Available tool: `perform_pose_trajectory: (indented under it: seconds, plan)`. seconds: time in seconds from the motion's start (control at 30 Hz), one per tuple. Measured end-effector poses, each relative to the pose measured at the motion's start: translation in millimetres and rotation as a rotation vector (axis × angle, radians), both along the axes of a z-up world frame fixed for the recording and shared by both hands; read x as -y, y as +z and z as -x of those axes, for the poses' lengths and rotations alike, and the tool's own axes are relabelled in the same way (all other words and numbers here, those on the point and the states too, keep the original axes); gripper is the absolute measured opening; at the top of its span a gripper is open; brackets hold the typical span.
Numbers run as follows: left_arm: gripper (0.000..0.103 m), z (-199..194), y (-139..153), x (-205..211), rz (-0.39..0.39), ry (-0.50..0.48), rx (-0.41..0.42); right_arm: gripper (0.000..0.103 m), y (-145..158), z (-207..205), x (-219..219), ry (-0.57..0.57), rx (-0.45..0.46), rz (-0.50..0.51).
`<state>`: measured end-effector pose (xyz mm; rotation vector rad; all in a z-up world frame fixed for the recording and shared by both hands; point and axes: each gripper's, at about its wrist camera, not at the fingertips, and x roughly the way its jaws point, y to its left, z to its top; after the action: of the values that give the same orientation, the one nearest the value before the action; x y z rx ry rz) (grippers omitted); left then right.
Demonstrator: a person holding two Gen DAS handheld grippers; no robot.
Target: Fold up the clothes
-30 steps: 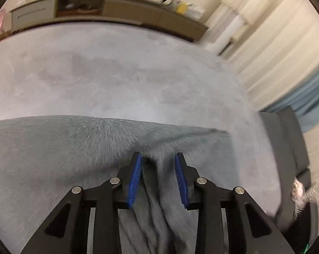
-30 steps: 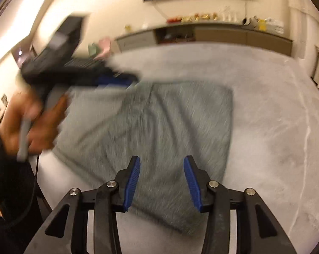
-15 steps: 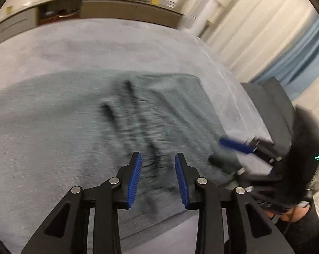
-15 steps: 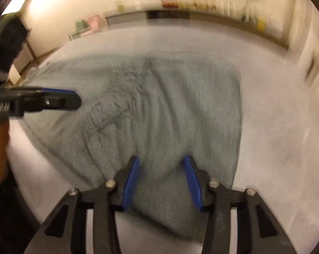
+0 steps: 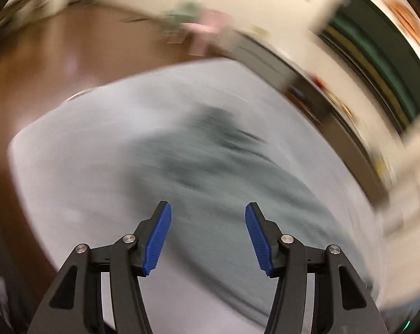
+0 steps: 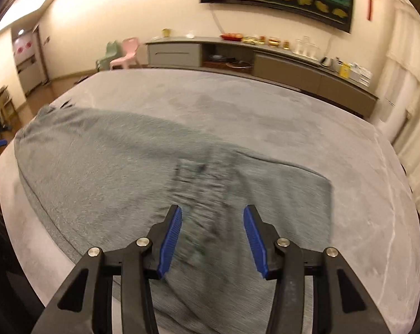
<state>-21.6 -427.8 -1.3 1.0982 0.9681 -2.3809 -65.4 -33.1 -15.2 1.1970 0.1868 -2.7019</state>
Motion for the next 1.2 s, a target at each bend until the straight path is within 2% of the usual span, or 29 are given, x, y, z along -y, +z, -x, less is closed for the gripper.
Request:
perform_pose_trajectory:
  seconds: [0.1, 0.23, 0.33, 0.4, 0.43, 0.47, 0.5, 0.57, 0.6, 0.63, 0.7, 0.73, 0.8, 0.87, 0.97, 1.03, 1.13, 1.2]
  plan:
    - [0.06, 5, -24, 41, -0.124, 0.06, -0.003, 0.05, 10, -10, 12, 0.036, 0.013, -0.015]
    - [0.06, 28, -48, 53, -0.168, 0.052, 0.013, 0.05, 10, -10, 24, 0.065, 0.025, -0.012]
    - [0.069, 41, -57, 57, -0.192, 0.046, 0.029, 0.05, 4, -11, 27, 0.082, 0.05, 0.003]
    - [0.07, 47, -57, 52, -0.147, 0.053, 0.008, 0.05, 0, -9, 24, 0.087, 0.074, 0.029]
    - [0.055, 50, -57, 50, -0.121, 0.05, 0.002, 0.05, -1, -7, 24, 0.09, 0.088, 0.049]
    - [0.035, 54, -57, 47, -0.091, 0.038, 0.006, 0.05, -2, -5, 24, 0.09, 0.1, 0.061]
    - [0.02, 57, -57, 44, -0.06, 0.025, 0.009, 0.05, -3, -3, 25, 0.09, 0.108, 0.07]
    - [0.015, 65, -53, 33, 0.024, -0.012, 0.007, 0.05, 0, -2, 26, 0.094, 0.113, 0.086]
    - [0.014, 71, -39, 19, 0.12, -0.059, -0.015, 0.05, 2, -2, 26, 0.095, 0.111, 0.09]
    - [0.013, 76, -24, -3, 0.233, -0.121, -0.046, 0.05, 5, -3, 27, 0.094, 0.106, 0.093]
    - [0.013, 82, 9, -77, 0.511, -0.305, -0.135, 0.05, 6, -4, 26, 0.089, 0.107, 0.1]
    - [0.013, 81, 17, -119, 0.613, -0.416, -0.178, 0.05, 4, -3, 25, 0.081, 0.118, 0.096]
    - [0.013, 74, 4, -204, 0.727, -0.665, -0.217, 0.05, 1, -3, 25, 0.075, 0.136, 0.089]
    - [0.013, 63, -24, -269, 0.816, -0.867, -0.201, 0.05, 0, -4, 28, 0.074, 0.149, 0.081]
    - [0.014, 53, -56, -303, 0.84, -0.991, -0.145, 0.05, 4, -7, 34, 0.092, 0.153, 0.087]
    - [0.019, 43, -60, -309, 0.879, -1.02, -0.134, 0.05, 9, -9, 38, 0.111, 0.151, 0.106]
    - [0.026, 40, -58, -305, 0.817, -1.049, -0.126, 0.05, 18, -8, 48, 0.135, 0.172, 0.148]
    - [0.029, 37, -57, -303, 0.803, -1.069, -0.125, 0.05, 28, -4, 61, 0.157, 0.192, 0.199]
